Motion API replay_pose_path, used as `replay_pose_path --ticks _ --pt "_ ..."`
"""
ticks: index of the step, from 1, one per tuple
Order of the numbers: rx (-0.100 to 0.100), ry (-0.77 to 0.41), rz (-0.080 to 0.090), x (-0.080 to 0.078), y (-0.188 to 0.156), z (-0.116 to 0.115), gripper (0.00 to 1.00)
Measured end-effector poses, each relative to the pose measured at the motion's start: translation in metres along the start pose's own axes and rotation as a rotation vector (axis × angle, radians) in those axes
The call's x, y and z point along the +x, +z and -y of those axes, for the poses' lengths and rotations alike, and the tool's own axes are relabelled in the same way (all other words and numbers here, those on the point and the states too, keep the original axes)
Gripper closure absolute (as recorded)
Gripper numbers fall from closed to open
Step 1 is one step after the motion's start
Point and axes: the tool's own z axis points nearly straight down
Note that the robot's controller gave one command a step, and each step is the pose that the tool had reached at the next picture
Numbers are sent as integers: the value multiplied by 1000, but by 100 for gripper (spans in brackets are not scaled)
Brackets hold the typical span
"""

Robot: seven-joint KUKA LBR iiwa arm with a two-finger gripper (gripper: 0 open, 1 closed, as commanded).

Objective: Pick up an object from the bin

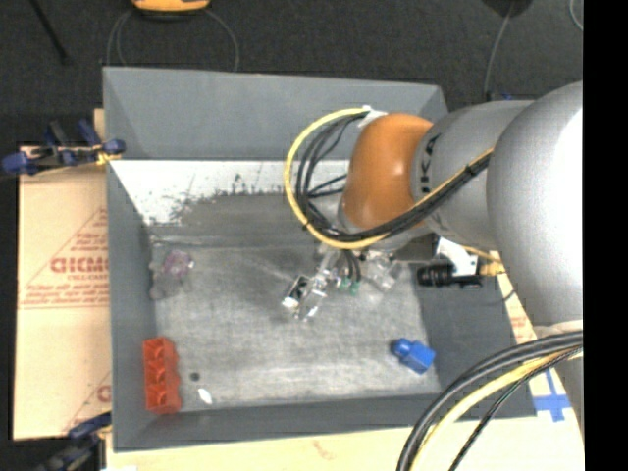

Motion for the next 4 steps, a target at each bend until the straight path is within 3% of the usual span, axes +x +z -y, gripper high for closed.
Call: replay_pose_path --ticks 1,2,3,4 --pt "-2 192 0 -3 36 7 0" --pt "0 186 1 -5 34 6 0" --pt "-2 184 6 -7 32 6 100" --pt "2 179 1 -9 25 6 100"
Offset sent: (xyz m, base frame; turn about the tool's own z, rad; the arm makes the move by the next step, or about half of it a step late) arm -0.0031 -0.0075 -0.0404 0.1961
